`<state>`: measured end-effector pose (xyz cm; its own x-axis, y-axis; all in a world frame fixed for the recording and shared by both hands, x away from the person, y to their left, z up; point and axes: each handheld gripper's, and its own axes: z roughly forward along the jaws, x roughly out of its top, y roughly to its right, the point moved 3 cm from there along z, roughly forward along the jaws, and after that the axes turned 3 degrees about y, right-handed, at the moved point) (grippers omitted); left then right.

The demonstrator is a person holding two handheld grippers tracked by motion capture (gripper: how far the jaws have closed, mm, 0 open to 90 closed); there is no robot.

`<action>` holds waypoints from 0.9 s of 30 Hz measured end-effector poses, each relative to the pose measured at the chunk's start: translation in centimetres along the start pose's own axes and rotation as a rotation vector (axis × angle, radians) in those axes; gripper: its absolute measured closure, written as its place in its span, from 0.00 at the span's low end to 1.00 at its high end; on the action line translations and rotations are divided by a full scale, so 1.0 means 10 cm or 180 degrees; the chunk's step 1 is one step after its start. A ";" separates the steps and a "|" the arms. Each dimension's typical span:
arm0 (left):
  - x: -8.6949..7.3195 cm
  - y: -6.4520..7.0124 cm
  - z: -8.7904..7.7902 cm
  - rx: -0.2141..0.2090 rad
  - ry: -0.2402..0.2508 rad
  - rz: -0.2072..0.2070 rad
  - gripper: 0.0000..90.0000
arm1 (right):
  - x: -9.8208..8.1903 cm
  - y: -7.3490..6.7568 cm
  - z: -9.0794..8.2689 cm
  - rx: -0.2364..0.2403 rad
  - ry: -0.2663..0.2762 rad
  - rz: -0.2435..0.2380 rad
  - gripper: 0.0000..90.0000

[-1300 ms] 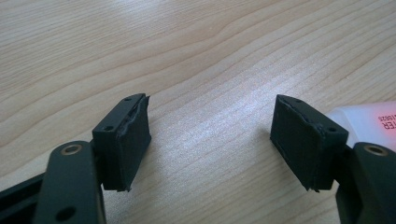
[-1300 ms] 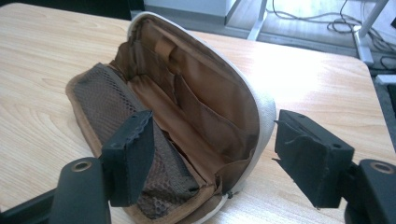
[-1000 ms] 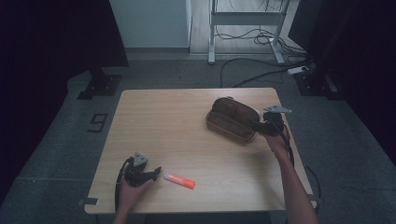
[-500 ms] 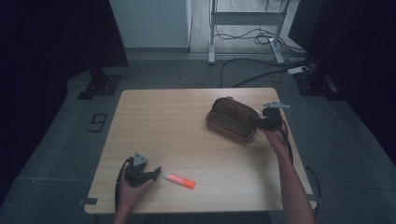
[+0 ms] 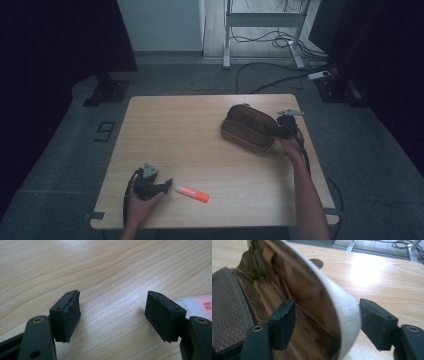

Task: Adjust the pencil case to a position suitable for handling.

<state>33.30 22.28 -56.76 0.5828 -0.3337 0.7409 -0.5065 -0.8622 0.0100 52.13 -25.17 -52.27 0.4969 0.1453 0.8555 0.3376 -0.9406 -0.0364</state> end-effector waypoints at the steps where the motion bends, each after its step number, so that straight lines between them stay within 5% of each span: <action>1: 0.00 0.00 0.00 0.0000 0.0000 0.0000 0.31 | -0.01 -0.01 0.01 0.0018 -0.0016 -0.0014 0.37; 13: 0.00 0.00 0.00 0.0002 -0.0001 0.0002 0.31 | -0.03 0.04 0.00 0.0158 -0.0070 0.0002 0.75; 15: 0.00 0.00 0.00 0.0002 -0.0001 0.0002 0.31 | -0.03 0.03 -0.02 0.0217 -0.0073 -0.0099 0.81; 27: 0.00 0.00 0.00 0.0001 -0.0001 0.0002 0.31 | 0.01 -0.02 -0.11 0.0453 0.0093 -0.0141 0.89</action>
<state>33.30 22.27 -56.76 0.5827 -0.3343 0.7407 -0.5066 -0.8621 0.0093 51.24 -25.33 -51.66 0.4563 0.1749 0.8725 0.4696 -0.8802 -0.0692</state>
